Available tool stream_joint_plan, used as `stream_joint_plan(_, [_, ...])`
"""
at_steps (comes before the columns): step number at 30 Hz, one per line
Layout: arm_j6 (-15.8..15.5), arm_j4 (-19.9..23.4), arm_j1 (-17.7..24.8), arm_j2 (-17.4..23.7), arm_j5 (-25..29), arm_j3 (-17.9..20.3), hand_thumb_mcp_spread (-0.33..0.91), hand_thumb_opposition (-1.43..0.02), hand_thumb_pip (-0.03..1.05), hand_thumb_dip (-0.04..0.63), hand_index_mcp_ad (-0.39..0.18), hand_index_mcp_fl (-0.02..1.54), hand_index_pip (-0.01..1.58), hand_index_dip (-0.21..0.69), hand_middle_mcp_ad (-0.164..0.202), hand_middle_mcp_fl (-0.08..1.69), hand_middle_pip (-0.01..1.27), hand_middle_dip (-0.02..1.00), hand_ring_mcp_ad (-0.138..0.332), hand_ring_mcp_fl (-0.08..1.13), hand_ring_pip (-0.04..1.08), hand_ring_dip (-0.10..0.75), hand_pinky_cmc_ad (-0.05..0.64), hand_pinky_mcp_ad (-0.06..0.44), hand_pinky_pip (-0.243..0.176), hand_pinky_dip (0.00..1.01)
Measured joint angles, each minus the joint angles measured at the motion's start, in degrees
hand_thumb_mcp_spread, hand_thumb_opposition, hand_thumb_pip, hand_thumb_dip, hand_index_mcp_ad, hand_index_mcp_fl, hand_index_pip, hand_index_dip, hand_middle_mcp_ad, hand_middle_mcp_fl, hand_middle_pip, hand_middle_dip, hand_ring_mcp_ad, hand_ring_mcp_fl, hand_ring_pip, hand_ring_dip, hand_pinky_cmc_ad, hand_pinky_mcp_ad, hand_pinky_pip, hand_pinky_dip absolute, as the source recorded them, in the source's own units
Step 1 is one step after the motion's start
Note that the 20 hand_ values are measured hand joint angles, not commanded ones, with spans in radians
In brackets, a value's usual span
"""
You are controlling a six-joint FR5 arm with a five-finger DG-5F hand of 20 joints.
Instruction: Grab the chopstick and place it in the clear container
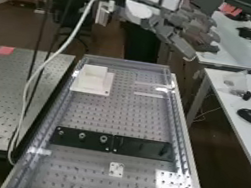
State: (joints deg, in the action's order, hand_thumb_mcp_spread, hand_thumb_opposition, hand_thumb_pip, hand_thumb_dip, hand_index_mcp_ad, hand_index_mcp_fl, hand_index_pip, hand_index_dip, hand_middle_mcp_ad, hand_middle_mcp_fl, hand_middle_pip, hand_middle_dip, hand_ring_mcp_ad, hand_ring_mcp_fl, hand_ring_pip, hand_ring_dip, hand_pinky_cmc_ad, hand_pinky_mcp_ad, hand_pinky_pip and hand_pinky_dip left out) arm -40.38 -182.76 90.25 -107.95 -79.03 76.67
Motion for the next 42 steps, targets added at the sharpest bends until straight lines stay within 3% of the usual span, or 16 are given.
stream_joint_plan(42, [0.3,0.9,1.2,-0.2,0.4,-0.8,0.17,-0.71,0.27,0.016,-0.154,0.10,0.09,0.105,0.073,0.10,0.15,0.14,0.190,0.01,0.08,0.014,0.637,0.415,-0.206,0.14])
